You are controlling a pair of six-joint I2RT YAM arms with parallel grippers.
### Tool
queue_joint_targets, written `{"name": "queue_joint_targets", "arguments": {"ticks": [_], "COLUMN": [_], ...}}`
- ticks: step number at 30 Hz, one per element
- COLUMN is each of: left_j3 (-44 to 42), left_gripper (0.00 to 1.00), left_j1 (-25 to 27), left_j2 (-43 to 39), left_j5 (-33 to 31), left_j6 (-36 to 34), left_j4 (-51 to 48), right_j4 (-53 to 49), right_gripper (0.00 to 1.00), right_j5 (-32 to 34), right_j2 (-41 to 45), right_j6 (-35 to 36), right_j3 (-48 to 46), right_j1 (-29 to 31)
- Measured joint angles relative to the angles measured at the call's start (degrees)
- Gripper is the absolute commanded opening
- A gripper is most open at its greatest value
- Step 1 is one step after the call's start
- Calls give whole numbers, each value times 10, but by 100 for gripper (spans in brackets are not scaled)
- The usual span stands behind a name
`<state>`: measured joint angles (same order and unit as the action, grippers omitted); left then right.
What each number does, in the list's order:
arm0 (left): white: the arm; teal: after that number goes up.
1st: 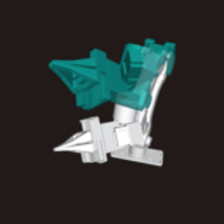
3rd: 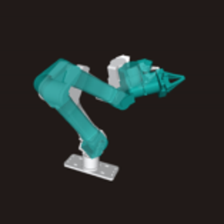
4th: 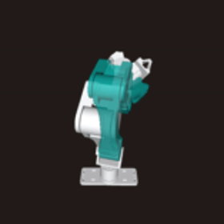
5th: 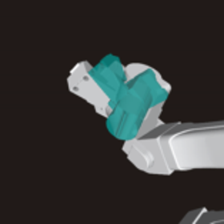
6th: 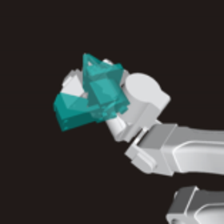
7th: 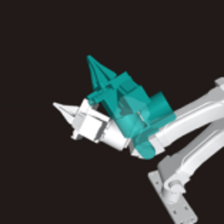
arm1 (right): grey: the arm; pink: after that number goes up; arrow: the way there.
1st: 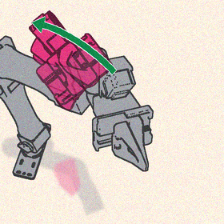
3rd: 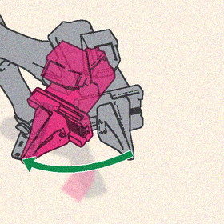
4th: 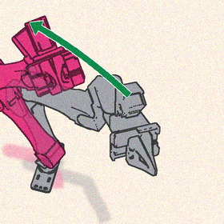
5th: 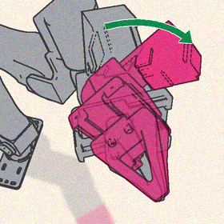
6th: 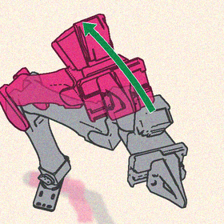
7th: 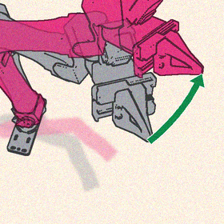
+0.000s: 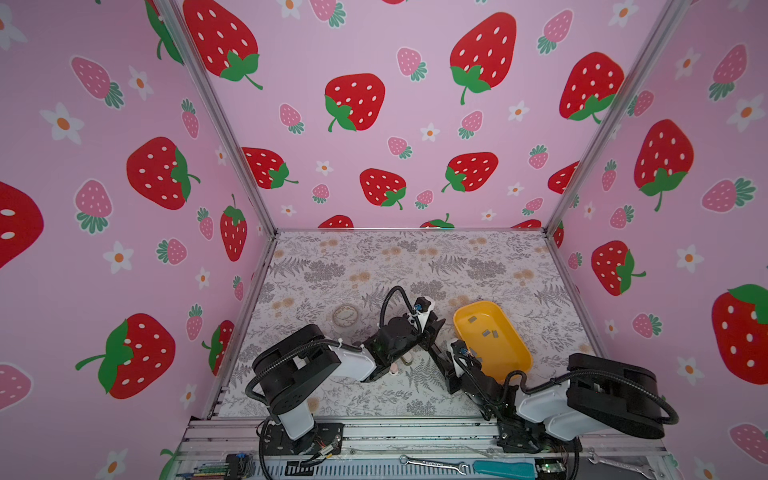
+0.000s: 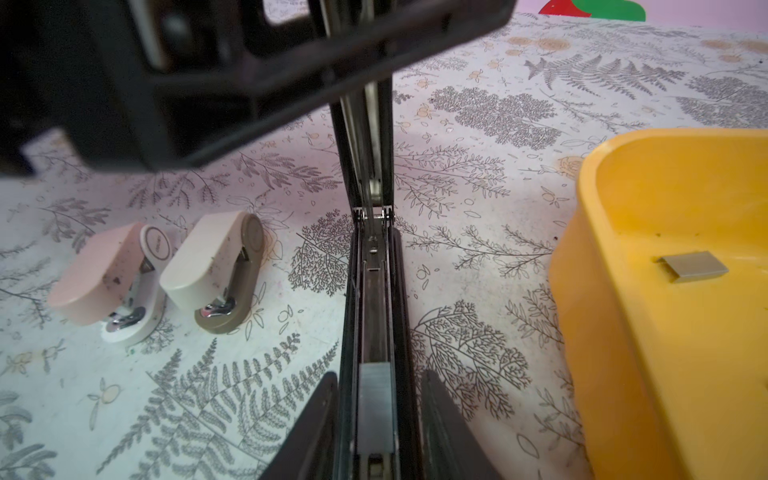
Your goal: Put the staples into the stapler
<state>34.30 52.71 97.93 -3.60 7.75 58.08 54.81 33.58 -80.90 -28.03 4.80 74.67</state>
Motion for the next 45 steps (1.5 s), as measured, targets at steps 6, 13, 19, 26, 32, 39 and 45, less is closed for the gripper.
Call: {"name": "queue_joint_targets", "arguments": {"ticks": [6, 13, 19, 26, 32, 39, 45], "left_j3": [-2, -3, -5, -11, -12, -40, -40], "left_gripper": [50, 50, 50, 50, 56, 70, 73], "left_j1": [1, 3, 4, 6, 8, 19, 21], "left_j2": [0, 0, 0, -1, -1, -1, -1], "left_j5": [2, 2, 2, 2, 9, 34, 43], "left_j6": [-5, -5, -5, -5, -12, -33, -44], "left_j4": [2, 4, 7, 13, 13, 20, 20], "right_j4": [-11, -43, -55, -61, -62, -60, -60], "right_gripper": [39, 46, 38, 21, 16, 15, 14], "right_j5": [16, 16, 4, -1, -5, -6, -6], "right_j2": [53, 81, 72, 60, 60, 60, 61], "right_j6": [-6, -9, -9, -8, -6, -6, -7], "right_j3": [-20, -33, -32, -30, -29, -29, -29], "right_j1": [9, 15, 17, 19, 21, 22, 21]}}
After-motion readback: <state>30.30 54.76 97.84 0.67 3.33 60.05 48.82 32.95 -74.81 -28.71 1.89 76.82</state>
